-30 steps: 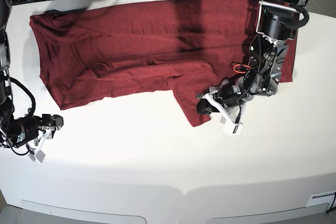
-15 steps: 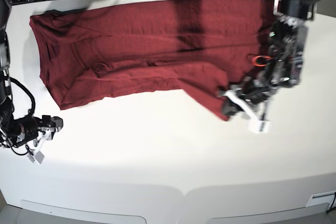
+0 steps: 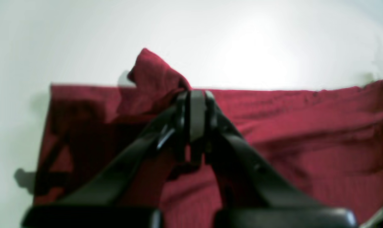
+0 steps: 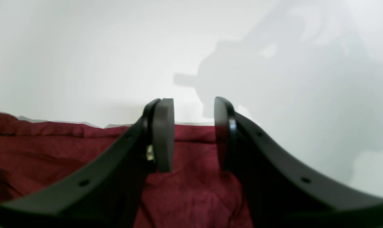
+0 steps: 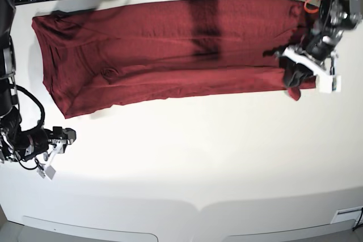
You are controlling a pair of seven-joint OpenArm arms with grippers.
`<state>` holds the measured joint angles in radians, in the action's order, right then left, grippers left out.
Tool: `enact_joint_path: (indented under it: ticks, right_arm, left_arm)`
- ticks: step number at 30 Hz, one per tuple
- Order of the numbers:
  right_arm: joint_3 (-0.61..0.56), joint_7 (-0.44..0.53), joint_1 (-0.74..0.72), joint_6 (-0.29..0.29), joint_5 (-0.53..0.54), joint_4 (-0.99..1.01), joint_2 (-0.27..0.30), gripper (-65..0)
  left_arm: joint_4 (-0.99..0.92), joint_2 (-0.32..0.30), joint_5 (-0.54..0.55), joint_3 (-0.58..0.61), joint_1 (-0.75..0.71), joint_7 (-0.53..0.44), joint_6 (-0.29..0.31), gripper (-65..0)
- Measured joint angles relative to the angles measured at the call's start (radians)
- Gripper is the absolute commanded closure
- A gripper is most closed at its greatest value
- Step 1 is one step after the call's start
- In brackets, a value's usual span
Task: Fold the T-shirt properly
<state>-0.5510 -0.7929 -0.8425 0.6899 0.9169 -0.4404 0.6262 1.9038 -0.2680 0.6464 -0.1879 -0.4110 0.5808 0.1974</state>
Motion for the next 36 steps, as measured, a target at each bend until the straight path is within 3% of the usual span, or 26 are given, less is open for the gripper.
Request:
enact_joint_path:
  ticks: [3, 6, 9, 13, 16, 19, 21, 23, 28, 31, 34, 36]
  right_arm:
    - [0.0, 0.0, 0.001, 0.0, 0.001, 0.0, -0.003, -21.4]
    - [0.0, 0.0, 0.0, 0.0, 0.0, 0.0, -0.003, -21.4]
    - [0.0, 0.0, 0.001, 0.0, 0.002, 0.0, -0.005, -21.4]
    - [0.0, 0.0, 0.0, 0.0, -0.002, 0.0, -0.005, -21.4]
    - [0.0, 0.0, 0.0, 0.0, -0.001, 0.0, -0.005, -21.4]
    - [0.0, 0.0, 0.0, 0.0, -0.001, 0.0, -0.005, -21.4]
    - [0.0, 0.0, 0.0, 0.0, -0.002, 0.0, -0.005, -21.4]
    - [0.0, 0.0, 0.0, 0.0, -0.002, 0.0, -0.005, -21.4]
    - [0.0, 0.0, 0.0, 0.0, -0.002, 0.0, -0.005, -21.4]
    - [0.0, 0.0, 0.0, 0.0, -0.001, 0.0, -0.006, -21.4]
    - [0.0, -0.001, 0.0, 0.0, -0.002, 0.0, -0.005, -21.4]
    - [0.0, -0.002, 0.0, 0.0, -0.002, 0.0, -0.003, -21.4]
  left_arm:
    - [0.045, 0.001, -0.042, -0.029, -0.036, -0.005, 0.004, 0.0]
    - [0.044, 0.002, -0.09, -0.029, -0.071, -0.004, -0.031, 0.0]
    - [0.043, 0.037, -0.163, -0.028, -0.106, -0.002, -0.068, 0.0]
    - [0.043, 0.072, -0.234, -0.028, -0.109, -0.005, -0.072, 0.0]
    - [0.043, 0.074, -0.235, -0.028, -0.11, -0.004, -0.079, -0.9]
    - [0.043, 0.074, -0.269, -0.028, -0.109, -0.005, -0.079, -25.9]
    - [0.043, 0.074, -0.314, -0.028, -0.11, -0.005, -0.079, -34.0]
    - [0.043, 0.074, -0.349, -0.028, -0.109, -0.005, -0.102, -34.2]
    - [0.043, 0.074, -0.492, -0.029, -0.109, -0.005, -0.236, -34.2]
    - [0.043, 0.075, -0.507, -0.041, -0.106, -0.048, -0.24, -34.1]
    - [0.043, 0.073, -0.447, -0.096, -0.103, -0.08, -0.237, -34.1]
    - [0.037, 0.05, -0.367, -0.145, -0.102, -0.075, -0.185, -34.1]
